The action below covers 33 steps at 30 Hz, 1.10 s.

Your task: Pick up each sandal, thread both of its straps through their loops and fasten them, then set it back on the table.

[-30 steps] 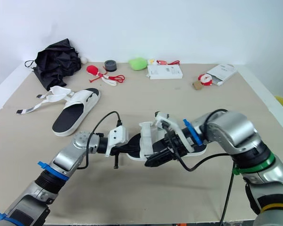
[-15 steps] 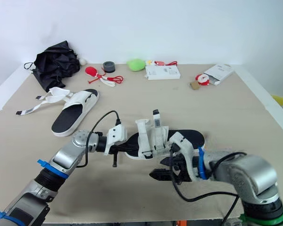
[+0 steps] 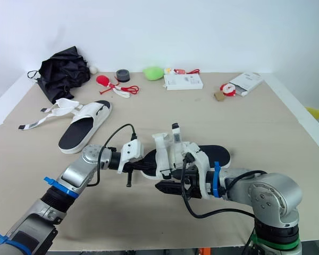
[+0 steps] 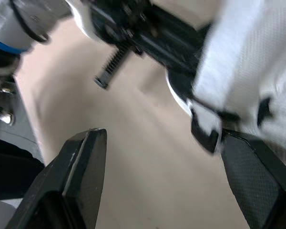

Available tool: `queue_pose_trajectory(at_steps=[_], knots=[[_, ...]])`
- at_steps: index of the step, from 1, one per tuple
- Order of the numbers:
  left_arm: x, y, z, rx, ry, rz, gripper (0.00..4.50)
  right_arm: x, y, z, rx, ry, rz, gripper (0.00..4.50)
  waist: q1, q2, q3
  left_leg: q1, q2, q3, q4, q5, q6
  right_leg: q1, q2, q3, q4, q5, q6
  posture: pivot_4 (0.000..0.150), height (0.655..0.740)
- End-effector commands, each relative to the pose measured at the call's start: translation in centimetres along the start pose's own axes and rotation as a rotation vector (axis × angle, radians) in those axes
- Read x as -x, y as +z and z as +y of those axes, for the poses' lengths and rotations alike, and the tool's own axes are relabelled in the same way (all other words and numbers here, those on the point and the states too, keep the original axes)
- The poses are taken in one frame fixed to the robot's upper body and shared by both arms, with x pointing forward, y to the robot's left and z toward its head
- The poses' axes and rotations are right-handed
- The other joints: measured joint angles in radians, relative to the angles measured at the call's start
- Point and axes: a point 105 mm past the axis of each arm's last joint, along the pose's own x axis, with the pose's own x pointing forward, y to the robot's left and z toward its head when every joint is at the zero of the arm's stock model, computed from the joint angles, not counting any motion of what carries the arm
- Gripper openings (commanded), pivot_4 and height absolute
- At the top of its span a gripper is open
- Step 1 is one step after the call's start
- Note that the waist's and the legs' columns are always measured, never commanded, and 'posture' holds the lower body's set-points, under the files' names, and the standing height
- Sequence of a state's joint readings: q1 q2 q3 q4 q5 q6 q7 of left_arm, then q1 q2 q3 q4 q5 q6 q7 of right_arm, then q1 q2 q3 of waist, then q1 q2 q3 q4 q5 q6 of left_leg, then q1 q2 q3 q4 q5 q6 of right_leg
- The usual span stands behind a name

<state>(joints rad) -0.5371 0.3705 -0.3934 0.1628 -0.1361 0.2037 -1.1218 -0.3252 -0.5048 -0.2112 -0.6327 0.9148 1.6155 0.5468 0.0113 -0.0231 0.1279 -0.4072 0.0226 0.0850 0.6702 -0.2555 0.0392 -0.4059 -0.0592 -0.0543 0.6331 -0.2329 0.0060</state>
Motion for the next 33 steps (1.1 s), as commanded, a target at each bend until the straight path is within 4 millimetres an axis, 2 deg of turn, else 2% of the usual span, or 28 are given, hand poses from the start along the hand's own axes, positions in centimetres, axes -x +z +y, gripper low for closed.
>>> queue_pose_trajectory(at_steps=[1, 4, 7, 8, 10, 12, 14, 15, 17, 20, 23, 26, 31, 33], knots=[[-0.5, -4.4, -1.6, 0.107, -0.040, 0.145, 0.00, 0.2, 1.0, 0.6, 0.031, 0.029, -0.036, 3.92, 0.000, 0.000, 0.000, 0.000, 0.000, 0.000, 0.000, 0.000, 0.000, 0.000, 0.000, 0.000, 0.000, 0.000, 0.000, 0.150, 0.7400], [-0.5, -4.5, -1.7, 0.110, -0.037, 0.145, 0.00, -0.1, 0.8, 0.4, 0.021, 0.025, -0.016, 3.92, 0.000, 0.000, 0.000, 0.000, 0.000, 0.000, 0.000, 0.000, 0.000, 0.000, 0.000, 0.000, 0.000, 0.000, 0.000, 0.150, 0.7400], [-0.5, -4.6, -1.7, 0.111, -0.033, 0.145, 0.00, -0.7, 0.5, -0.9, -0.018, -0.034, 0.011, 3.92, 0.000, 0.000, 0.000, 0.000, 0.000, 0.000, 0.000, 0.000, 0.000, 0.000, 0.000, 0.000, 0.000, 0.000, 0.000, 0.150, 0.7400], [-0.5, -4.6, -1.7, 0.112, -0.032, 0.145, 0.00, -0.9, 0.4, -1.5, -0.039, -0.064, 0.016, 3.69, -0.001, 0.000, 0.000, 0.000, 0.000, 0.000, 0.000, 0.000, 0.001, 0.000, 0.000, 0.000, 0.000, 0.000, 0.000, 0.150, 0.7400], [-0.4, -4.6, -1.7, 0.113, -0.028, 0.144, 0.00, -1.1, 0.4, -2.8, -0.067, -0.124, 0.015, 3.14, -0.001, 0.000, 0.000, 0.001, 0.000, 0.000, 0.000, 0.001, 0.002, 0.000, 0.000, 0.000, 0.000, 0.000, -0.001, 0.150, 0.7400], [-0.4, -4.6, -1.7, 0.114, -0.024, 0.145, 0.00, -1.2, 0.7, -3.0, -0.082, -0.125, -0.002, 2.03, -0.001, 0.000, 0.000, 0.001, 0.000, 0.000, 0.000, 0.002, 0.002, 0.000, 0.000, 0.001, 0.000, -0.001, -0.002, 0.150, 0.7400], [-0.3, -4.7, -1.7, 0.116, -0.021, 0.146, 0.00, -1.2, 0.8, -2.7, -0.079, -0.106, -0.006, 1.36, -0.001, 0.000, 0.000, 0.001, 0.000, 0.001, 0.000, 0.002, 0.002, 0.000, 0.000, 0.001, 0.000, 0.000, -0.001, 0.150, 0.7400], [-0.3, -4.7, -1.7, 0.117, -0.020, 0.147, 0.00, -1.2, 0.7, -2.6, -0.077, -0.100, -0.004, 0.79, -0.001, 0.000, 0.000, 0.001, 0.000, 0.001, 0.000, 0.003, 0.002, 0.000, 0.000, 0.001, 0.000, 0.000, -0.001, 0.150, 0.7400], [-0.2, -4.8, -1.8, 0.118, -0.019, 0.149, 0.00, -1.2, 0.5, -2.4, -0.080, -0.088, 0.002, 0.03, -0.001, 0.000, 0.000, 0.000, 0.000, 0.001, 0.000, 0.003, 0.002, 0.000, 0.000, 0.001, 0.000, 0.000, -0.001, 0.150, 0.7400], [-0.1, -4.8, -1.8, 0.119, -0.018, 0.149, 0.00, -1.3, 0.2, -1.6, -0.076, -0.046, 0.007, 0.03, -0.001, 0.000, 0.000, 0.000, 0.000, 0.001, 0.000, 0.003, 0.002, 0.000, 0.000, 0.001, 0.000, 0.000, -0.001, 0.150, 0.7400], [-0.2, -4.8, -1.8, 0.118, -0.019, 0.147, 0.00, -0.5, -0.5, 1.5, -0.027, 0.134, 0.035, 0.03, 0.000, 0.000, 0.000, 0.000, 0.000, 0.001, -0.001, 0.002, 0.002, -0.001, 0.000, 0.001, 0.000, 0.000, 0.000, 0.150, 0.7400], [-0.3, -4.7, -1.7, 0.114, -0.021, 0.145, 0.00, 0.7, -1.6, 3.3, 0.000, 0.243, 0.077, 0.03, 0.000, 0.000, 0.000, -0.001, 0.000, 0.000, -0.002, 0.001, 0.002, -0.001, 0.000, 0.000, -0.001, 0.000, -0.001, 0.150, 0.7400], [-0.4, -4.4, -1.5, 0.109, -0.025, 0.142, 0.00, 2.2, -2.1, 4.8, -0.011, 0.362, 0.082, 0.03, 0.000, -0.001, 0.000, -0.001, 0.000, 0.000, -0.002, -0.001, 0.002, 0.000, 0.000, 0.000, -0.002, -0.002, 0.000, 0.150, 0.7400], [-0.5, -4.3, -1.4, 0.108, -0.025, 0.142, 0.00, 2.5, -1.7, 4.9, -0.017, 0.384, 0.056, 0.03, 0.000, -0.001, 0.001, -0.001, 0.000, 0.000, -0.001, -0.001, 0.002, 0.000, -0.001, 0.000, -0.002, -0.003, 0.004, 0.150, 0.7400]])
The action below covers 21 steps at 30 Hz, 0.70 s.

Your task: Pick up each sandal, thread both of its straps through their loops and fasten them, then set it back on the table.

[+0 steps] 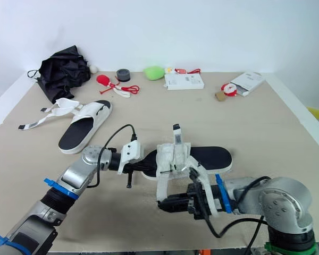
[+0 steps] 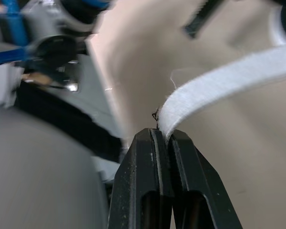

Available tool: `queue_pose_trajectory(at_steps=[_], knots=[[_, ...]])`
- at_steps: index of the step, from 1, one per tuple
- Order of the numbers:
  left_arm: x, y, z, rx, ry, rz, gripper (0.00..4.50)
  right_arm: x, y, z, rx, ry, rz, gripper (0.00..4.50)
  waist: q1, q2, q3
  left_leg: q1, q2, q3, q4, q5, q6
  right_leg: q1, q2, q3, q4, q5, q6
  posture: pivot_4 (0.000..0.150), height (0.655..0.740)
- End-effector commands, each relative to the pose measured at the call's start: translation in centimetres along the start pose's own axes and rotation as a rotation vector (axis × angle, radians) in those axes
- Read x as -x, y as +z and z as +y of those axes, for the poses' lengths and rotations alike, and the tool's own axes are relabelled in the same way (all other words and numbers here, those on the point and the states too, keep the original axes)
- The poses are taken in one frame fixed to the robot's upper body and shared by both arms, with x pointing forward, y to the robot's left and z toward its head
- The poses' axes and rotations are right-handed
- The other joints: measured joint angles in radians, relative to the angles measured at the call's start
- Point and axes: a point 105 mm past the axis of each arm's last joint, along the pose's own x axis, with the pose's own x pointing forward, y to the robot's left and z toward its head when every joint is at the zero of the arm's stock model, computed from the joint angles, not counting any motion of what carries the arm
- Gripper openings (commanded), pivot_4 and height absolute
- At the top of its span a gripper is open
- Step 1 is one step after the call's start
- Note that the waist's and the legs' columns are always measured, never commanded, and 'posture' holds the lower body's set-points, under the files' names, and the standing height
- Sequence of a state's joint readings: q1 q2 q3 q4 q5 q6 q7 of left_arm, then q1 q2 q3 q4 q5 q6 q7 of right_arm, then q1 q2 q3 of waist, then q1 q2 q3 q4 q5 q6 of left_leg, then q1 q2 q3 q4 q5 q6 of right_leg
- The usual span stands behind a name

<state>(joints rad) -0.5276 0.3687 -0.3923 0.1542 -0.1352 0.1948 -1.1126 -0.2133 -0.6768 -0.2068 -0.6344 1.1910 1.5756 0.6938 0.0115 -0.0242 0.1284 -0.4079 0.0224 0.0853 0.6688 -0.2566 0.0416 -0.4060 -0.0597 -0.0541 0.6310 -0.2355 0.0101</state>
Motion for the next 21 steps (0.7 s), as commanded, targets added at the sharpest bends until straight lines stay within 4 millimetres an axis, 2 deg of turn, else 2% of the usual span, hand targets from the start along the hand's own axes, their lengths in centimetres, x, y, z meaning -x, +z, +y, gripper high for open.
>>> queue_pose_trajectory(at_steps=[1, 3, 5, 8, 10, 13, 16, 21], knots=[[-0.4, -4.4, -1.3, 0.115, -0.032, 0.151, 0.00, 0.3, 1.0, 1.6, 0.048, 0.100, -0.053, 0.03, 0.000, 0.000, 0.000, 0.000, 0.000, 0.000, 0.000, 0.000, 0.000, 0.000, 0.000, 0.000, 0.000, 0.000, 0.000, 0.150, 0.7400], [-0.3, -4.3, -1.3, 0.115, -0.032, 0.151, 0.00, 0.5, 2.0, 1.7, 0.069, 0.116, -0.092, 0.03, 0.000, 0.000, 0.000, 0.000, 0.000, 0.000, 0.000, 0.000, 0.000, 0.000, 0.000, 0.000, 0.000, 0.000, 0.000, 0.150, 0.7400], [-0.3, -4.3, -1.4, 0.118, -0.032, 0.150, 0.00, 0.6, 4.0, 1.1, 0.080, 0.104, -0.189, 0.03, 0.000, 0.000, 0.000, 0.000, 0.000, 0.000, 0.000, 0.000, 0.000, 0.000, 0.000, 0.000, 0.000, 0.000, 0.000, 0.150, 0.7400], [-0.3, -4.3, -1.4, 0.118, -0.034, 0.150, 0.00, 0.4, 7.4, -2.0, 0.075, -0.054, -0.315, 0.03, 0.000, 0.000, 0.000, 0.000, 0.000, 0.000, 0.000, 0.000, 0.000, 0.000, 0.000, 0.000, 0.000, 0.000, 0.000, 0.150, 0.7400], [-0.4, -4.3, -1.4, 0.116, -0.039, 0.150, 0.00, 0.0, 8.2, -3.9, 0.043, -0.144, -0.310, 0.03, 0.001, 0.000, 0.000, 0.000, 0.000, 0.000, 0.000, 0.000, 0.000, 0.000, 0.000, 0.000, 0.000, 0.001, 0.000, 0.150, 0.7400], [-0.5, -4.2, -1.4, 0.113, -0.042, 0.149, 0.00, -0.2, 9.7, -5.3, 0.041, -0.201, -0.320, 0.03, 0.000, 0.000, 0.000, -0.001, 0.000, 0.001, 0.000, 0.000, 0.000, -0.001, -0.001, 0.000, 0.000, 0.004, -0.006, 0.150, 0.7400], [-0.5, -4.1, -1.4, 0.109, -0.046, 0.148, 0.00, -0.1, 10.8, -6.6, 0.038, -0.233, -0.318, 0.03, 0.000, 0.000, 0.000, -0.001, 0.000, 0.003, 0.000, 0.000, 0.001, -0.002, -0.001, 0.001, 0.000, 0.005, -0.007, 0.150, 0.7400], [-0.5, -4.1, -1.4, 0.107, -0.046, 0.148, 0.00, 0.1, 10.8, -8.7, 0.025, -0.300, -0.283, 0.03, 0.000, 0.000, 0.001, -0.001, 0.000, 0.003, 0.001, 0.000, 0.001, -0.001, -0.001, 0.001, 0.000, 0.005, -0.006, 0.150, 0.7400]])
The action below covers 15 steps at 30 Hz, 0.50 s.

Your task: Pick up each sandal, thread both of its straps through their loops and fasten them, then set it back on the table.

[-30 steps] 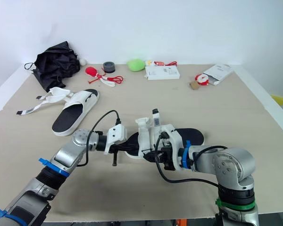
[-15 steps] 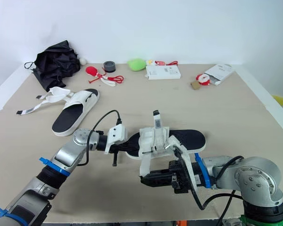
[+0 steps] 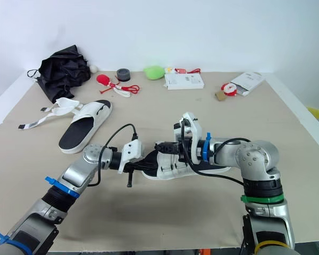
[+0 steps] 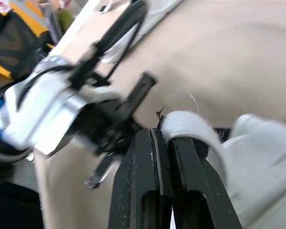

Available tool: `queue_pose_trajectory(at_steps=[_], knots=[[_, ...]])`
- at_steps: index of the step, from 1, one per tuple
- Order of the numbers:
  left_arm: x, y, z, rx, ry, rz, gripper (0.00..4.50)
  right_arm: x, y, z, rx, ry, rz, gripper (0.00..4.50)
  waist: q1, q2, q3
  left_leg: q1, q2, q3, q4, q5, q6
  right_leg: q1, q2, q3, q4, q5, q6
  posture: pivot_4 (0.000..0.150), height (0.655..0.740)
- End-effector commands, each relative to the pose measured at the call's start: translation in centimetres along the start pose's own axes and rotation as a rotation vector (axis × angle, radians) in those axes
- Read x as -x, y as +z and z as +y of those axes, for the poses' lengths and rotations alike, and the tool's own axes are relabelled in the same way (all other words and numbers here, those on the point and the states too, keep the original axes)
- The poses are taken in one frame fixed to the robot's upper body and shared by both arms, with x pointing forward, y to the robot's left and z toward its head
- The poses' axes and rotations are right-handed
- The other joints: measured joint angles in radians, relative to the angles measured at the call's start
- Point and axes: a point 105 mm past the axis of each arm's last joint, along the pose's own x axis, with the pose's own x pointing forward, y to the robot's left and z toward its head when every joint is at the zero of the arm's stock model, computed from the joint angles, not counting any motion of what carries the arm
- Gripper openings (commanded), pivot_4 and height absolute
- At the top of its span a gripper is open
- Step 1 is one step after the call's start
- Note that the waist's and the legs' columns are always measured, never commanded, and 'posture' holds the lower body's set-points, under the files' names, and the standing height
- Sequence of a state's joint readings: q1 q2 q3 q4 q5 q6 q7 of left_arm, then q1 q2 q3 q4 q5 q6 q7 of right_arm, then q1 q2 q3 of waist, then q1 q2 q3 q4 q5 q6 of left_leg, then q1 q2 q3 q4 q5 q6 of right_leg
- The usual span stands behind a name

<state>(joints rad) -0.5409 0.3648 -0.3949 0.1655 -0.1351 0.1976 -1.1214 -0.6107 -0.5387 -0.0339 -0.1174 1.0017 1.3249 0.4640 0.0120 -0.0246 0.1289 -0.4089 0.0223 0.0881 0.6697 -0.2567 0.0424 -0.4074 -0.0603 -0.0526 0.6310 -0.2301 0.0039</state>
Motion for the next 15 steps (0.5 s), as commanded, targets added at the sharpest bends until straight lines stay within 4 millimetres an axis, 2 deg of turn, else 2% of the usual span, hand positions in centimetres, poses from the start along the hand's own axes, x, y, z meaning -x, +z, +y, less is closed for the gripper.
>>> queue_pose_trajectory(at_steps=[1, 6, 8, 9, 12, 14, 15], knots=[[-0.4, -4.3, -1.5, 0.108, -0.037, 0.146, 0.00, 0.7, 1.3, -1.0, 0.044, -0.042, -0.032, 0.03, 0.000, 0.000, 0.000, 0.000, 0.000, 0.000, 0.000, 0.000, 0.000, 0.000, 0.000, 0.000, 0.000, 0.000, 0.000, 0.150, 0.7400], [-0.4, -4.5, -1.6, 0.111, -0.037, 0.148, 0.00, -0.1, 1.0, -1.9, 0.044, -0.038, 0.024, 0.03, 0.000, 0.000, 0.000, 0.000, 0.000, 0.000, 0.000, 0.000, 0.000, 0.000, 0.000, 0.000, 0.000, 0.000, 0.001, 0.150, 0.7400], [-0.4, -4.5, -1.6, 0.111, -0.037, 0.147, 0.00, -0.8, 1.3, -3.0, 0.030, -0.077, 0.038, 0.84, -0.001, 0.000, 0.000, 0.001, 0.000, 0.001, 0.000, 0.000, 0.000, 0.000, 0.000, 0.001, 0.000, 0.001, 0.000, 0.150, 0.7400], [-0.4, -4.5, -1.6, 0.111, -0.037, 0.147, 0.00, -1.0, 1.4, -3.3, 0.030, -0.091, 0.039, 1.10, -0.001, 0.000, 0.000, 0.001, 0.000, 0.001, 0.000, 0.000, 0.001, 0.000, 0.000, 0.001, 0.000, 0.001, 0.000, 0.150, 0.7400], [-0.4, -4.6, -1.6, 0.112, -0.034, 0.146, 0.00, -1.8, 2.2, -4.7, 0.039, -0.162, 0.041, 2.53, -0.002, 0.000, 0.000, 0.001, 0.000, 0.001, 0.000, 0.001, 0.001, 0.000, 0.000, 0.001, 0.000, 0.001, -0.001, 0.150, 0.7400], [-0.4, -4.7, -1.7, 0.115, -0.030, 0.145, 0.00, -2.0, 2.7, -5.8, 0.039, -0.237, 0.056, 3.22, -0.002, 0.001, 0.000, 0.002, 0.000, 0.001, 0.000, 0.001, 0.001, 0.000, 0.000, 0.001, 0.000, 0.001, -0.001, 0.150, 0.7400], [-0.4, -4.7, -1.7, 0.116, -0.030, 0.145, 0.00, -2.1, 2.9, -6.1, 0.031, -0.250, 0.057, 3.77, -0.001, 0.001, 0.000, 0.002, 0.000, 0.001, 0.000, 0.001, 0.001, 0.000, 0.000, 0.001, 0.000, 0.001, -0.002, 0.150, 0.7400]])
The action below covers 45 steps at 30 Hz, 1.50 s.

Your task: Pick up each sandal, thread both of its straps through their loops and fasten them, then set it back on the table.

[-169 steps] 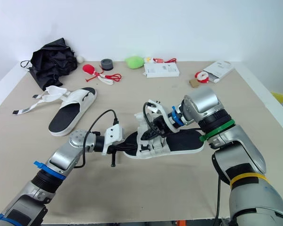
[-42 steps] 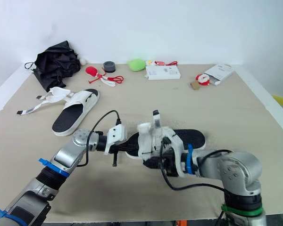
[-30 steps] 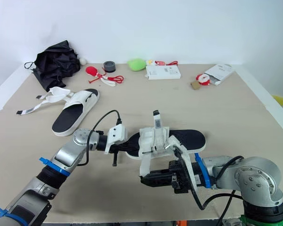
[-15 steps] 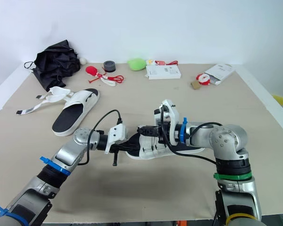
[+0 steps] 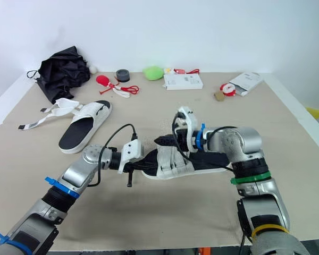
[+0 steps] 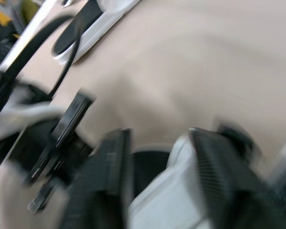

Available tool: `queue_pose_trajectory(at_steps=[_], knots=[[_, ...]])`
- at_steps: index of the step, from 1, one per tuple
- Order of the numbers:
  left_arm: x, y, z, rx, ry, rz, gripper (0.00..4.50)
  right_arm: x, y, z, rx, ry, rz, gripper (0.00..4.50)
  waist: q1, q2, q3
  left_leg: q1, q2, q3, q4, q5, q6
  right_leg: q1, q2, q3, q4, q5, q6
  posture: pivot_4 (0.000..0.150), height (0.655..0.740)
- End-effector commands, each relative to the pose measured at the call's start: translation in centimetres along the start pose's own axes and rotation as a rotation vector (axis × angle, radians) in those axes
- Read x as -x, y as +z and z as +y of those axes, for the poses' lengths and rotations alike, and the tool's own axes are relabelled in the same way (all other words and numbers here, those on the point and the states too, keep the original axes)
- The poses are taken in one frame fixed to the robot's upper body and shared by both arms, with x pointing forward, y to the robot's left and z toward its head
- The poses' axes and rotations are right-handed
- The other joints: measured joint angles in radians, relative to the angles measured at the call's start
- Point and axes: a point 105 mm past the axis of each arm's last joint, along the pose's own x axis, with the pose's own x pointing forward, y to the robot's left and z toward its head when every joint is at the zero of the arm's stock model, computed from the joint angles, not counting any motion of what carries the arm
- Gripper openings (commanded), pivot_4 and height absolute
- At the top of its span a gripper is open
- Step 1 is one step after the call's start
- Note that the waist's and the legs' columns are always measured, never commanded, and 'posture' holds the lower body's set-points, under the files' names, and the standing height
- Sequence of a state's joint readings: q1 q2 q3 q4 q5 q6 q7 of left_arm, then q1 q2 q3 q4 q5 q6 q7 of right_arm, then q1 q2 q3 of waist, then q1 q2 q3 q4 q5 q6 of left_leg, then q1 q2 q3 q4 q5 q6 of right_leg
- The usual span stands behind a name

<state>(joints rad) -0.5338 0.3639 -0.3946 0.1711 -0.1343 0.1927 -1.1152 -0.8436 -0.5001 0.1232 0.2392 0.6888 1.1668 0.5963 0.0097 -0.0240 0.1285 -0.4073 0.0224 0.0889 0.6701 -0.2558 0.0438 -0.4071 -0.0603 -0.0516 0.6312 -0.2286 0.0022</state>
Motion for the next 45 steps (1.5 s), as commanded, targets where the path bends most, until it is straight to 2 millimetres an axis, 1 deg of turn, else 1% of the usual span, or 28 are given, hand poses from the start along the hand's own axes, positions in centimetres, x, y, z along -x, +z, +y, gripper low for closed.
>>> queue_pose_trajectory(at_steps=[1, 2, 5, 8, 10, 11, 12, 14, 17, 20, 21, 23, 25, 26, 28, 30, 31, 34, 36, 38, 39, 41, 45], knots=[[-0.4, -4.6, -1.7, 0.110, -0.034, 0.146, 0.00, 0.1, 0.1, -1.8, -0.014, -0.088, 0.016, 4.29, 0.002, 0.000, 0.000, -0.001, 0.000, 0.000, 0.000, 0.000, 0.000, 0.000, 0.000, 0.000, 0.000, 0.000, -0.001, 0.150, 0.7400], [-0.4, -4.6, -1.7, 0.111, -0.034, 0.146, 0.00, 0.2, 0.3, -1.9, -0.015, -0.081, 0.008, 4.41, 0.002, 0.000, 0.000, 0.000, 0.000, 0.000, 0.000, 0.000, 0.000, 0.000, -0.001, -0.001, 0.000, 0.000, -0.001, 0.150, 0.7400], [-0.5, -4.6, -1.8, 0.113, -0.035, 0.146, 0.00, 0.6, 1.4, -2.1, -0.007, -0.075, -0.034, 4.41, 0.001, 0.000, 0.000, -0.001, 0.000, 0.001, -0.001, 0.000, 0.000, -0.001, -0.002, 0.000, 0.000, 0.000, 0.000, 0.150, 0.7400], [-0.6, -4.6, -1.8, 0.111, -0.035, 0.142, 0.00, 1.8, 4.1, -1.6, -0.030, -0.018, -0.156, 4.41, 0.001, 0.001, 0.000, -0.001, 0.000, 0.001, -0.001, 0.000, 0.000, -0.001, -0.002, 0.000, 0.000, 0.000, -0.001, 0.150, 0.7400], [-0.7, -4.0, -1.5, 0.096, -0.028, 0.101, 0.00, 3.7, 6.4, -0.5, -0.022, 0.058, -0.271, 4.41, 0.002, 0.003, 0.002, -0.001, 0.000, 0.001, -0.001, 0.000, 0.000, -0.001, -0.003, 0.000, 0.000, -0.001, -0.003, 0.150, 0.7400], [-0.8, -3.3, -1.4, 0.086, -0.027, 0.065, 0.00, 4.8, 7.1, -0.1, -0.001, 0.088, -0.314, 4.41, 0.002, 0.004, 0.002, -0.001, 0.000, 0.001, -0.001, 0.000, 0.000, -0.001, -0.003, 0.000, 0.000, -0.001, -0.003, 0.150, 0.7400], [-0.8, -2.7, -1.2, 0.075, -0.029, 0.031, 0.00, 5.6, 7.5, 0.3, 0.019, 0.110, -0.341, 4.41, 0.005, 0.004, 0.003, -0.001, 0.000, 0.001, -0.001, 0.000, 0.000, -0.001, -0.003, 0.000, 0.000, -0.001, -0.003, 0.150, 0.7400], [-0.6, -0.8, -0.7, 0.051, -0.034, -0.051, 0.00, 7.2, 7.5, 1.0, 0.043, 0.156, -0.369, 4.41, 0.007, 0.005, 0.003, -0.004, -0.001, 0.001, -0.001, 0.000, 0.000, -0.002, -0.005, -0.003, -0.001, 0.000, 0.000, 0.150, 0.7400], [0.3, 3.5, 0.3, 0.028, -0.038, -0.232, 0.00, 10.0, 5.2, 1.8, 0.141, 0.180, -0.366, 4.41, 0.016, 0.004, 0.003, -0.009, -0.001, 0.000, -0.001, -0.001, 0.001, -0.005, -0.006, -0.005, -0.002, 0.000, 0.001, 0.150, 0.7400], [1.5, 6.5, 0.9, 0.035, -0.042, -0.347, 0.00, 11.8, 2.4, 2.2, 0.221, 0.163, -0.325, 4.41, 0.018, 0.006, 0.006, -0.022, -0.002, 0.000, 0.000, -0.002, 0.001, -0.016, -0.006, -0.005, -0.001, 0.001, 0.003, 0.150, 0.7400], [2.0, 7.3, 1.1, 0.037, -0.045, -0.379, 0.00, 12.4, 1.5, 2.3, 0.250, 0.154, -0.310, 4.41, 0.018, 0.009, 0.010, -0.024, -0.002, 0.000, 0.001, -0.002, 0.001, -0.019, -0.005, -0.005, 0.000, 0.001, 0.003, 0.150, 0.7400], [2.9, 8.4, 1.2, 0.038, -0.054, -0.416, 0.00, 13.2, 0.2, 2.5, 0.290, 0.135, -0.283, 4.41, 0.018, 0.014, 0.015, -0.025, -0.002, 0.000, 0.001, -0.002, 0.002, -0.020, -0.004, -0.005, 0.000, 0.001, 0.003, 0.150, 0.7400], [4.0, 9.0, 1.1, 0.026, -0.066, -0.426, 0.00, 14.2, -1.1, 2.6, 0.319, 0.109, -0.254, 4.41, 0.016, 0.014, 0.015, -0.024, -0.002, 0.000, 0.001, -0.002, 0.002, -0.019, -0.002, -0.004, 0.000, 0.001, 0.004, 0.150, 0.7400], [4.9, 9.1, 1.1, 0.021, -0.069, -0.424, 0.00, 14.8, -2.1, 2.6, 0.342, 0.082, -0.226, 4.41, 0.016, 0.014, 0.016, -0.024, -0.002, 0.000, 0.001, -0.002, 0.002, -0.019, 0.000, -0.003, 0.000, 0.001, 0.004, 0.150, 0.7400], [6.9, 8.6, 1.0, 0.016, -0.071, -0.399, 0.00, 15.7, -3.7, 2.5, 0.376, 0.026, -0.168, 4.41, 0.014, 0.013, 0.016, -0.023, -0.001, -0.001, 0.001, -0.002, 0.001, -0.018, 0.003, -0.002, 0.000, 0.000, 0.005, 0.150, 0.7400], [8.1, 8.1, 0.9, 0.015, -0.070, -0.378, 0.00, 16.1, -4.7, 2.4, 0.391, -0.004, -0.135, 4.41, 0.006, 0.013, 0.017, -0.022, -0.001, -0.001, 0.001, -0.002, 0.001, -0.018, 0.006, 0.000, 0.001, -0.002, 0.007, 0.150, 0.7400], [8.5, 7.9, 0.9, 0.019, -0.069, -0.373, 0.00, 16.1, -5.0, 2.3, 0.396, -0.012, -0.124, 4.41, 0.003, 0.013, 0.017, -0.021, 0.000, -0.002, 0.001, -0.001, 0.000, -0.017, 0.007, 0.001, 0.001, -0.002, 0.008, 0.150, 0.7400], [10.3, 6.5, 0.4, 0.041, -0.065, -0.337, 0.00, 15.1, -7.0, 1.5, 0.414, -0.054, -0.055, 4.41, 0.001, 0.011, 0.018, -0.019, -0.001, 0.000, 0.001, 0.001, -0.003, -0.016, 0.009, 0.004, 0.001, -0.005, 0.014, 0.150, 0.7400], [10.9, 6.2, 0.1, 0.050, -0.063, -0.337, 0.00, 14.3, -7.6, 0.9, 0.428, -0.079, -0.037, 4.41, 0.000, 0.009, 0.019, -0.017, 0.000, 0.001, 0.001, 0.002, -0.003, -0.014, 0.008, 0.005, 0.002, -0.005, 0.015, 0.150, 0.7400], [11.5, 6.2, -0.5, 0.068, -0.076, -0.352, 0.00, 13.1, -8.1, 0.3, 0.429, -0.080, -0.018, 4.41, 0.000, 0.006, 0.023, -0.017, 0.000, 0.001, 0.002, 0.004, -0.004, -0.014, 0.007, 0.006, 0.002, -0.003, 0.016, 0.150, 0.7400], [11.8, 6.2, -0.8, 0.082, -0.085, -0.361, 0.00, 12.6, -8.3, 0.3, 0.427, -0.067, -0.011, 4.41, 0.000, 0.003, 0.024, -0.016, 0.000, 0.001, 0.002, 0.004, -0.004, -0.014, 0.006, 0.006, 0.002, -0.002, 0.017, 0.150, 0.7400], [12.2, 6.2, -1.1, 0.082, -0.078, -0.367, 0.00, 11.3, -8.5, 0.6, 0.418, -0.015, -0.016, 4.41, -0.001, 0.002, 0.025, -0.016, 0.001, 0.001, 0.002, 0.005, -0.004, -0.014, 0.006, 0.006, 0.002, -0.002, 0.016, 0.150, 0.7400], [12.4, 6.6, -0.9, 0.047, -0.036, -0.400, 0.00, 9.9, -8.9, 1.3, 0.408, 0.060, -0.007, 4.41, 0.002, 0.002, 0.025, -0.017, 0.001, 0.001, 0.002, 0.005, -0.004, -0.015, 0.006, 0.007, 0.004, -0.002, 0.014, 0.150, 0.7400]])
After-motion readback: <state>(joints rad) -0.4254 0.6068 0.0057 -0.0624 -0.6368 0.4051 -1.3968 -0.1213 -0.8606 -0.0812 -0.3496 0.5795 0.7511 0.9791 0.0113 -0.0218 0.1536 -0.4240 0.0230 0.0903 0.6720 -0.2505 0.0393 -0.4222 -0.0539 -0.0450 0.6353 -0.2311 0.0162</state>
